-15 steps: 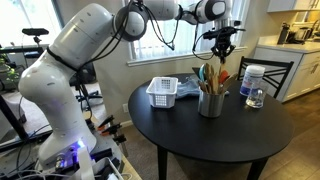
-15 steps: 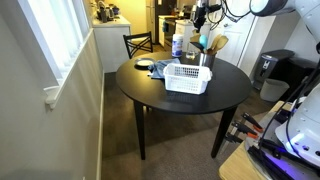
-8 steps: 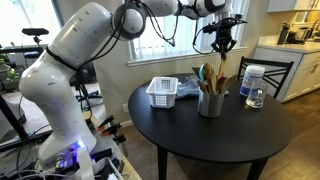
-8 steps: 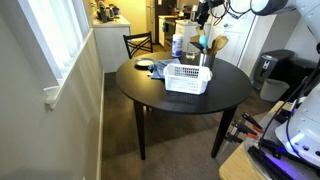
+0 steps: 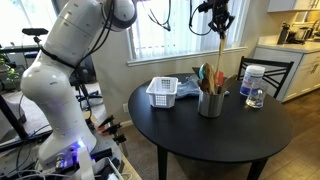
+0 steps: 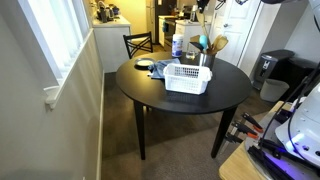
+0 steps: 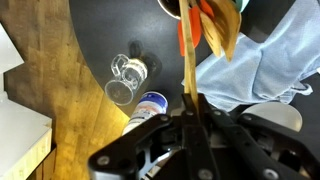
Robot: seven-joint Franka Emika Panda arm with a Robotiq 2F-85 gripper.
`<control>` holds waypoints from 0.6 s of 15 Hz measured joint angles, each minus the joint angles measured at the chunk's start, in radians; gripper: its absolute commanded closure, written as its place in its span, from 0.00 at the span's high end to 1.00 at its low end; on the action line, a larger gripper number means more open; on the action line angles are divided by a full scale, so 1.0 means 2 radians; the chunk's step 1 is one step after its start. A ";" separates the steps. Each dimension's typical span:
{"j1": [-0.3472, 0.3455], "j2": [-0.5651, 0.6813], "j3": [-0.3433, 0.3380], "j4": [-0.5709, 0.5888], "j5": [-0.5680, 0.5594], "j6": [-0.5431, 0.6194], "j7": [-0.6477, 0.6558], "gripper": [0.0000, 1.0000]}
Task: Put a spatula in the basket
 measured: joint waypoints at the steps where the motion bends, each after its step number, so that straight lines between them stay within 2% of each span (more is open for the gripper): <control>1: 0.005 -0.007 0.002 0.000 0.000 0.000 0.000 0.05; 9: 0.060 -0.044 0.010 0.000 -0.015 0.012 -0.003 0.05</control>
